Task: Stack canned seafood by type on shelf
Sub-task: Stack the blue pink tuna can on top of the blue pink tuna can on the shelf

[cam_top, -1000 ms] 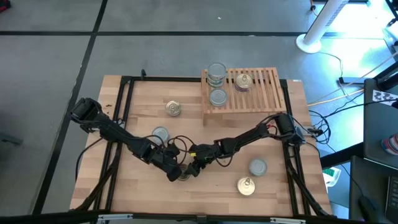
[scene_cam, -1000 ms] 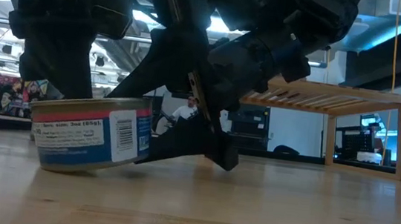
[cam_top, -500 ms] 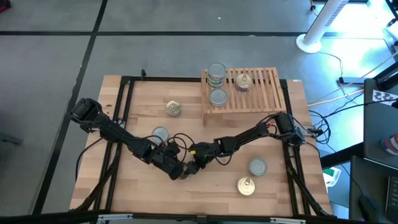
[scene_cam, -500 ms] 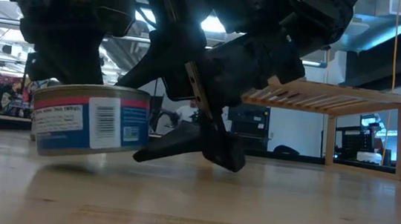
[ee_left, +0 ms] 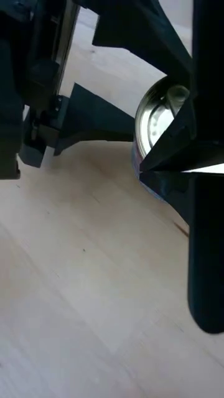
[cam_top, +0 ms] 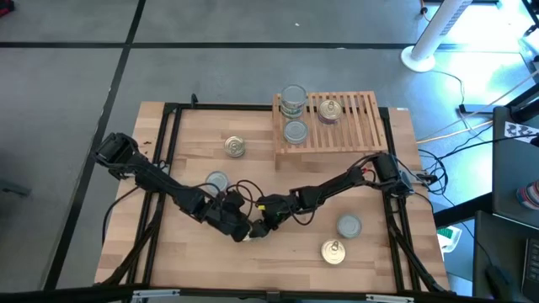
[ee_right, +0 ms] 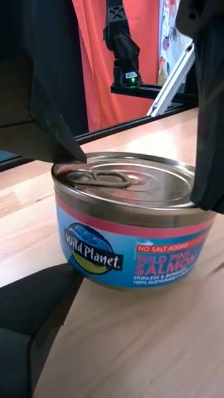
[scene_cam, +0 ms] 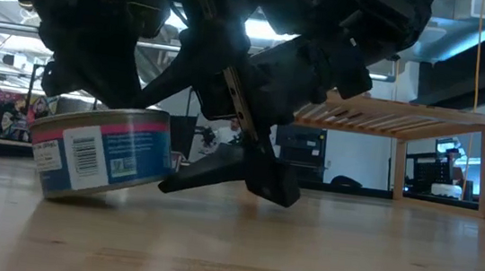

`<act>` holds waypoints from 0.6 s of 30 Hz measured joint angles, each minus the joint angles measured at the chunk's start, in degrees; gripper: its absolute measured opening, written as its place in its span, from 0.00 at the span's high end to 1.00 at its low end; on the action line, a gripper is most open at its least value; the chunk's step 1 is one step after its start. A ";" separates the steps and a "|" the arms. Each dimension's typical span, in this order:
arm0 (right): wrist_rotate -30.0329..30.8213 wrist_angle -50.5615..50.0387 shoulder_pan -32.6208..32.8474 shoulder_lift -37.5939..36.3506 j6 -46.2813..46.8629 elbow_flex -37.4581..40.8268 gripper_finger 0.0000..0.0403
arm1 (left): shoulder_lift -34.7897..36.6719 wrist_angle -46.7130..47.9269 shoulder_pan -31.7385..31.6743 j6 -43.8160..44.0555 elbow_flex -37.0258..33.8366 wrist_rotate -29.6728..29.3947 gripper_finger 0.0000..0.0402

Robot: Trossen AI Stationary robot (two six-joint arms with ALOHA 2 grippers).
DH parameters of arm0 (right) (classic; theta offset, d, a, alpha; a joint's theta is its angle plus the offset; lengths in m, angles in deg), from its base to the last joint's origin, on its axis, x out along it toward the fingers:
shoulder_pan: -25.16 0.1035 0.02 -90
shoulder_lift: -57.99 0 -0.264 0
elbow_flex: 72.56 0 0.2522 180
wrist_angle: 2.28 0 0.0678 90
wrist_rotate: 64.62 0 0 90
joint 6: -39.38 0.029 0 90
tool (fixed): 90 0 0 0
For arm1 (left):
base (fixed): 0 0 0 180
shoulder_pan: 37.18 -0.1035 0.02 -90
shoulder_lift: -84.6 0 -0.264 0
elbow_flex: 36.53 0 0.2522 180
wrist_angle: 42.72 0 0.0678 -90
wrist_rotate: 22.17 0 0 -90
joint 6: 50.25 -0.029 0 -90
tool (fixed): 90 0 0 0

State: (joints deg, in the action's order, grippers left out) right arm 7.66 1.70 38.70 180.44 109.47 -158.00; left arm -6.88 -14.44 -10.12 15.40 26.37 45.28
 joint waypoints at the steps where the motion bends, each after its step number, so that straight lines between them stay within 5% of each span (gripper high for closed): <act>1: 0.08 0.00 0.00 0.00 -0.03 0.00 0.33 | 0.00 0.11 0.10 0.00 0.00 0.00 1.00; 18: 4.12 -0.24 -0.07 -0.04 -0.08 0.00 0.33 | 0.00 -0.20 0.35 0.26 0.00 0.90 1.00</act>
State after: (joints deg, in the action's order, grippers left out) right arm 11.78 1.46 38.63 180.40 109.39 -158.00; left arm -6.88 -14.63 -9.77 15.66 26.37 46.18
